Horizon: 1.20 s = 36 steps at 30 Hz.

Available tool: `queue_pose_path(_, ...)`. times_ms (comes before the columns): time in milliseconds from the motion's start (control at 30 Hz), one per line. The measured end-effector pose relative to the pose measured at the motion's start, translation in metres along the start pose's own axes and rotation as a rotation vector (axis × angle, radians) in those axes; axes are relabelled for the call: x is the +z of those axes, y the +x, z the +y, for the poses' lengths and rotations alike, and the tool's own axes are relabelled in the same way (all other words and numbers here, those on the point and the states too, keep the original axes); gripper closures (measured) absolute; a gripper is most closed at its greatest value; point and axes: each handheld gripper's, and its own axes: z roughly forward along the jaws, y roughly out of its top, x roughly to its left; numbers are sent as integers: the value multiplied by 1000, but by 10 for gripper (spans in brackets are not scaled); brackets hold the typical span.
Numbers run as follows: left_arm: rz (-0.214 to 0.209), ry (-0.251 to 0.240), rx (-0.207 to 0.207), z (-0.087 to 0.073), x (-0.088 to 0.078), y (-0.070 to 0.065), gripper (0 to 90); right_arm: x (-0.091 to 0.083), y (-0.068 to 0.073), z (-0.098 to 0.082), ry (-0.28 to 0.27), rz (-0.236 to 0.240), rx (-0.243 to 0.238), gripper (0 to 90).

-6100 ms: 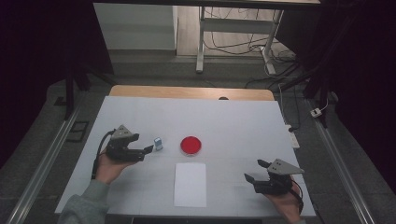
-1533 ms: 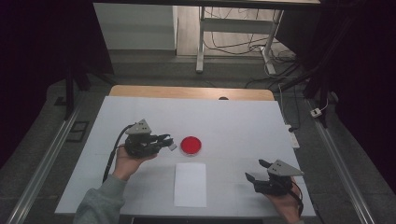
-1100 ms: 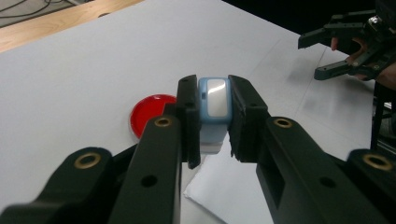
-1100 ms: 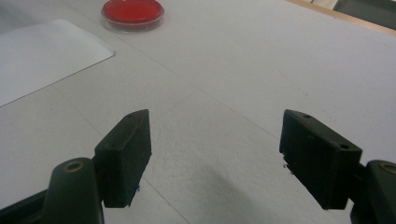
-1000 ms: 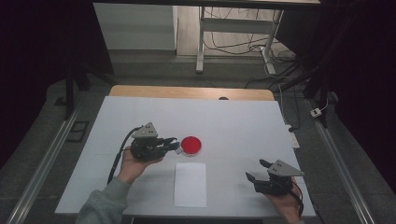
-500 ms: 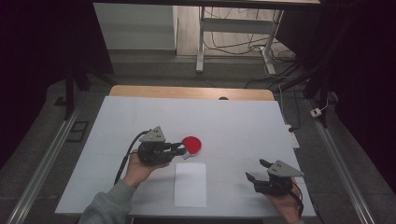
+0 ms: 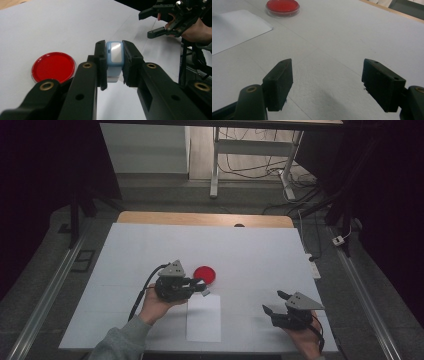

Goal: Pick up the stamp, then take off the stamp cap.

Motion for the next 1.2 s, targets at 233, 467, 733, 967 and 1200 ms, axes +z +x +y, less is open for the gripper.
queue_pose_path(233,-4,8,-4,-1,5,-2,757,0,1,1,-1,-4,-4,247)
queue_pose_path(467,-1,13,-5,-1,7,-3,757,0,1,0,-12,-3,-10,246)
queue_pose_path(733,3,10,-8,-2,7,-3,757,0,5,3,-25,-4,-8,241)
queue_pose_path(967,4,11,-13,-2,8,-2,757,0,9,6,-37,13,-1,243)
queue_pose_path(1200,1,12,-17,-2,10,-2,757,1,18,14,-40,34,8,270)
